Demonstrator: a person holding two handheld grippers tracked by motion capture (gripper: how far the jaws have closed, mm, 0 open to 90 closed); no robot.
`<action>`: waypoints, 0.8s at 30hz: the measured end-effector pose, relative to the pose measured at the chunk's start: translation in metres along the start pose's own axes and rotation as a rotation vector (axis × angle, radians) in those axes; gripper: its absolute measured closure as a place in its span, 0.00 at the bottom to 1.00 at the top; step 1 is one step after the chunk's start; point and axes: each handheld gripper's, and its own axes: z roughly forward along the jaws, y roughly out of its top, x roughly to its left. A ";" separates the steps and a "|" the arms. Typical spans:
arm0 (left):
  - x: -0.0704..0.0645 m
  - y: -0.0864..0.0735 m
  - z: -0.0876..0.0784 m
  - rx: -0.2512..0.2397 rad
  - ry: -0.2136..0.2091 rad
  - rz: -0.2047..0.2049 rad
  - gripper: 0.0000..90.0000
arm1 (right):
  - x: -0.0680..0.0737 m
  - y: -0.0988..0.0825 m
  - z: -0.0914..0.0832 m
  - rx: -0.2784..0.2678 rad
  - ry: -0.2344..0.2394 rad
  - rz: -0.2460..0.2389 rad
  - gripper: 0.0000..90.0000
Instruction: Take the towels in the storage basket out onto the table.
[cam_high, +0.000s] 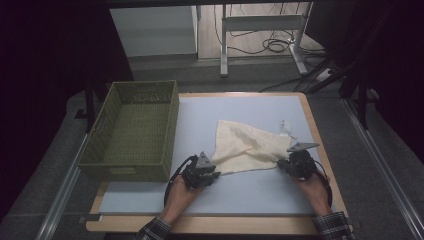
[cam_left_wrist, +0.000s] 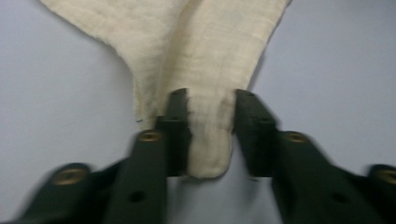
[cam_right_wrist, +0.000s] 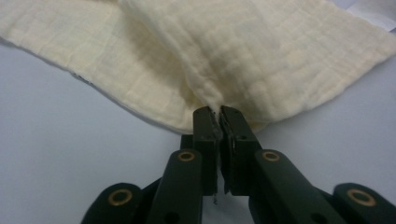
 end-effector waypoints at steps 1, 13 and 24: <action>-0.001 0.000 0.000 -0.002 0.009 0.008 0.97 | 0.001 -0.001 -0.001 0.002 -0.006 -0.006 0.97; -0.007 0.007 -0.038 -0.060 -0.092 0.000 0.98 | 0.025 -0.010 -0.067 -0.055 0.064 -0.022 0.96; -0.007 -0.009 -0.046 -0.015 -0.096 -0.037 0.61 | 0.013 -0.038 -0.080 -0.047 0.048 0.049 0.78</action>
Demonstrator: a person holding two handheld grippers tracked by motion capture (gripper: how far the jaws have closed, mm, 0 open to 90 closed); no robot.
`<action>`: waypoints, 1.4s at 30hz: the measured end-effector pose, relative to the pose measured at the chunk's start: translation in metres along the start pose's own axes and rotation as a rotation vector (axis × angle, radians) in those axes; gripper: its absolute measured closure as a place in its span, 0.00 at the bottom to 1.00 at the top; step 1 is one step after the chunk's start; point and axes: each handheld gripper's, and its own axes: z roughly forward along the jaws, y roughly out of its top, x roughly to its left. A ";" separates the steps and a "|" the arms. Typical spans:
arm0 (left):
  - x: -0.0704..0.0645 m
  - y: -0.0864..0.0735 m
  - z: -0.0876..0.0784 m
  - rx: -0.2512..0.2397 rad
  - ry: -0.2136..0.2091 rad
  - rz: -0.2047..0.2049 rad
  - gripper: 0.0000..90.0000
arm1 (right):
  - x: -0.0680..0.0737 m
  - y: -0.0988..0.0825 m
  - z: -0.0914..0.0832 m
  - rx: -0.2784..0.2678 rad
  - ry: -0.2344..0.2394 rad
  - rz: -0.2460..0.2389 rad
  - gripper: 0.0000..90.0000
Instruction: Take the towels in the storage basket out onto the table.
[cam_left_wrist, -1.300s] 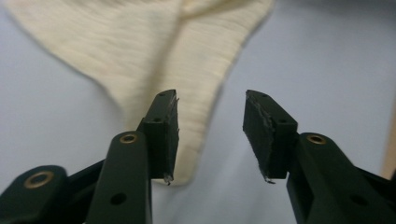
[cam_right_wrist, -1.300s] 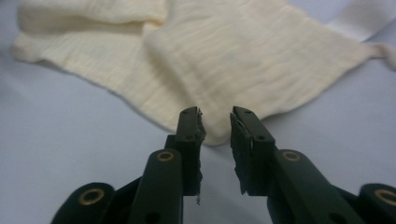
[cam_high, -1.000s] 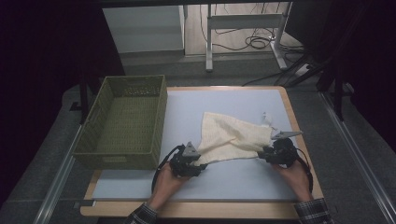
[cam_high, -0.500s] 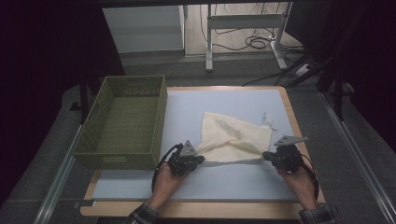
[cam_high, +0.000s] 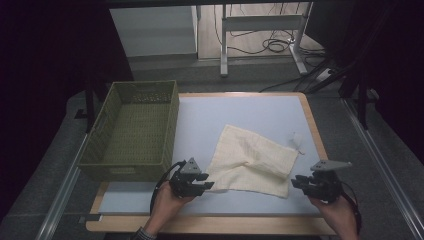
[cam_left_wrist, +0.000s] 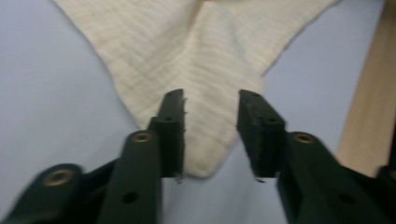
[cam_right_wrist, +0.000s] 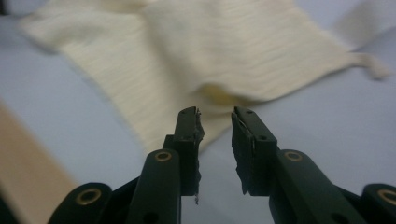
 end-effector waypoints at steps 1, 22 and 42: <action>0.001 0.002 0.002 -0.013 0.017 -0.007 0.54 | -0.007 0.003 0.004 -0.007 -0.024 0.010 0.77; 0.036 0.041 0.049 0.021 0.155 -0.054 0.24 | -0.095 0.078 0.079 0.012 -0.219 0.064 0.97; 0.107 0.103 0.105 0.063 0.221 -0.067 0.46 | -0.121 0.084 0.065 -0.043 -0.139 0.118 0.66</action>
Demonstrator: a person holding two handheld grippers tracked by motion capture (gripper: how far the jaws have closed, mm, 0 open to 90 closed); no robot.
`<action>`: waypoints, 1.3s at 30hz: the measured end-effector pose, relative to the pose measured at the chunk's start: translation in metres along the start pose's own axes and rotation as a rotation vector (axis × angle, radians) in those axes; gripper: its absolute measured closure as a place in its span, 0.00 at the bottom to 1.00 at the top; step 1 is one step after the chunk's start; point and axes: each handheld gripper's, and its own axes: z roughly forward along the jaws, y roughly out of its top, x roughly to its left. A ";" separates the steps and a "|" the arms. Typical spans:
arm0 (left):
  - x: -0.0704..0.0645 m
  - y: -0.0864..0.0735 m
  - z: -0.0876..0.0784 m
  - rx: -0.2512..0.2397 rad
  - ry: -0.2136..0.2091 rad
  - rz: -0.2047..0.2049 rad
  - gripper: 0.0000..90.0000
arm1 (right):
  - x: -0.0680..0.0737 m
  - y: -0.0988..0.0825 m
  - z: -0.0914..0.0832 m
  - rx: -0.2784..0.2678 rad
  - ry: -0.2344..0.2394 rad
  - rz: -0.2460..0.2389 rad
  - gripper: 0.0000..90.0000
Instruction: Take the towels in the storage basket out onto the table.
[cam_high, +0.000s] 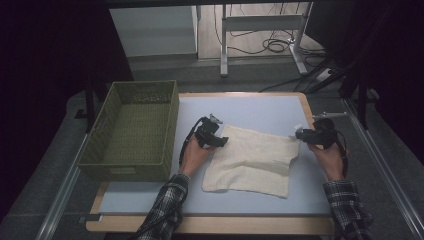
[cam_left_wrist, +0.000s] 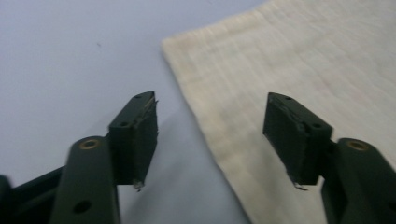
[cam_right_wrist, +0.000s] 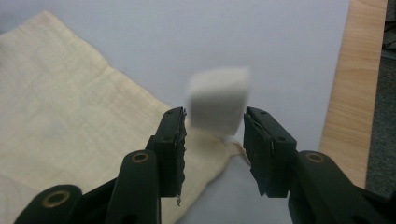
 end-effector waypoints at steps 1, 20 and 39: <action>0.003 0.003 0.001 -0.004 0.005 0.001 0.49 | -0.001 -0.001 0.000 0.002 -0.004 0.000 0.66; 0.022 0.029 0.045 -0.011 0.028 -0.033 0.52 | -0.003 -0.012 0.028 0.074 -0.042 0.005 0.72; 0.044 0.042 0.010 -0.111 0.068 -0.035 0.96 | 0.005 0.034 0.034 -0.030 -0.039 -0.028 0.97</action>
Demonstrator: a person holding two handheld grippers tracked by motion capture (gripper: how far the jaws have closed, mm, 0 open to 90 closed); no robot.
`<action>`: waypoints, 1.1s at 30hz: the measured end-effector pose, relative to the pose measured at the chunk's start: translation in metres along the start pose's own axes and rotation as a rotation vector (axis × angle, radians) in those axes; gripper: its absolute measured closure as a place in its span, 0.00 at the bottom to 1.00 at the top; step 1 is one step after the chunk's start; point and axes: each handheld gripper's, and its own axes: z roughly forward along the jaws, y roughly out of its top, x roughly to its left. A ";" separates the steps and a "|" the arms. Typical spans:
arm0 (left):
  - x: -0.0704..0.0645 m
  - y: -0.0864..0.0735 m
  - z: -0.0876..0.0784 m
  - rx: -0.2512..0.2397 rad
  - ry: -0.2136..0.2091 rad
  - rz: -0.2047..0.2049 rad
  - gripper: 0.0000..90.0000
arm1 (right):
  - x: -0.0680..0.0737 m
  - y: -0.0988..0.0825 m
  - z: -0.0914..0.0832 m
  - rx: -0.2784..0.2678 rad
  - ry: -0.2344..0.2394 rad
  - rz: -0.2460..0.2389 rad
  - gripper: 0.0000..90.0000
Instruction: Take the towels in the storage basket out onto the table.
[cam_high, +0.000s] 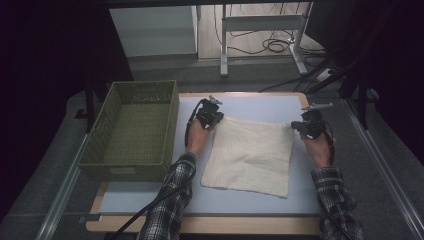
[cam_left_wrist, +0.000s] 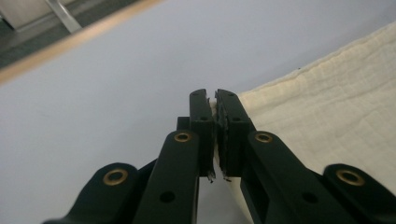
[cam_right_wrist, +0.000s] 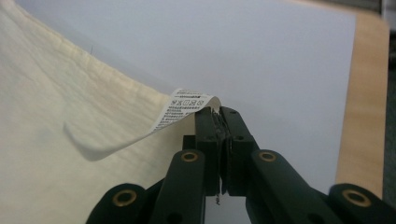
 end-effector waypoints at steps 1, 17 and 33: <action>0.002 0.001 -0.005 -0.018 0.011 -0.002 0.96 | 0.001 0.005 -0.002 -0.022 0.007 -0.001 0.97; -0.024 -0.021 -0.042 0.013 0.027 0.037 0.95 | 0.018 -0.021 -0.028 -0.024 0.128 -0.015 0.96; -0.056 -0.079 -0.088 -0.051 -0.042 0.047 0.95 | 0.055 -0.071 -0.068 -0.023 0.214 -0.095 0.96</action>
